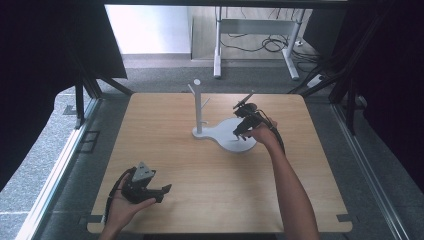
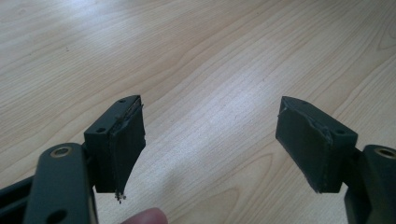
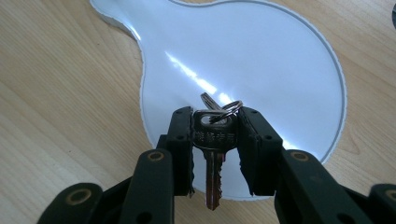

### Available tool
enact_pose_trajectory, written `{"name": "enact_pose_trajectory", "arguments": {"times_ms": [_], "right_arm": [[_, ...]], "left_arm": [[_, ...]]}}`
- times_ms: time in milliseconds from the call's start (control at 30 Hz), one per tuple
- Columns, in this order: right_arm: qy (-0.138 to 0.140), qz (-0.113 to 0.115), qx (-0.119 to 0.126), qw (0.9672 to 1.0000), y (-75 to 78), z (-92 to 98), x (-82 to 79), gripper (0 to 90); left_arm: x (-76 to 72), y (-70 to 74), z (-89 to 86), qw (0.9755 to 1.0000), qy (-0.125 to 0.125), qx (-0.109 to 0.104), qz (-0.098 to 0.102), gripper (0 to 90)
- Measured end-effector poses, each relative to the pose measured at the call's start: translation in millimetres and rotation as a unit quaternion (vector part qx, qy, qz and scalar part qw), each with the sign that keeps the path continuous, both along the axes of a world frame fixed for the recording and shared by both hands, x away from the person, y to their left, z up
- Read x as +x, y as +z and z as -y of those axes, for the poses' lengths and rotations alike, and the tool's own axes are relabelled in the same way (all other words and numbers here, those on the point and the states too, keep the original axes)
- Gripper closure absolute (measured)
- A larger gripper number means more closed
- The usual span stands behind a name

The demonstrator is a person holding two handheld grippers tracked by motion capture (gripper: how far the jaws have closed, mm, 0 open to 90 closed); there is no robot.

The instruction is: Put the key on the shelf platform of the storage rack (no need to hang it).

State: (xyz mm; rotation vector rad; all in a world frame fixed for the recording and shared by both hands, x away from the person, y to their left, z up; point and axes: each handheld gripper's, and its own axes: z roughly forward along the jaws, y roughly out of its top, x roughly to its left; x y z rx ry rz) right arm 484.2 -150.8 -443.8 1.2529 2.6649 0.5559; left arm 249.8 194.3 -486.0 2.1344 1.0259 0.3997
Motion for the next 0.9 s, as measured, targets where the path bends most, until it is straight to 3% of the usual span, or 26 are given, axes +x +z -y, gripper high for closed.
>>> {"name": "enact_pose_trajectory", "arguments": {"times_ms": [900], "right_arm": [[-0.019,-0.002,-0.022,0.9996,-27.3,-8.5,12.3,67.7]], "left_arm": [[0.9,0.5,-4.2,1.0000,0.002,-0.001,0.000,24.2]]}}
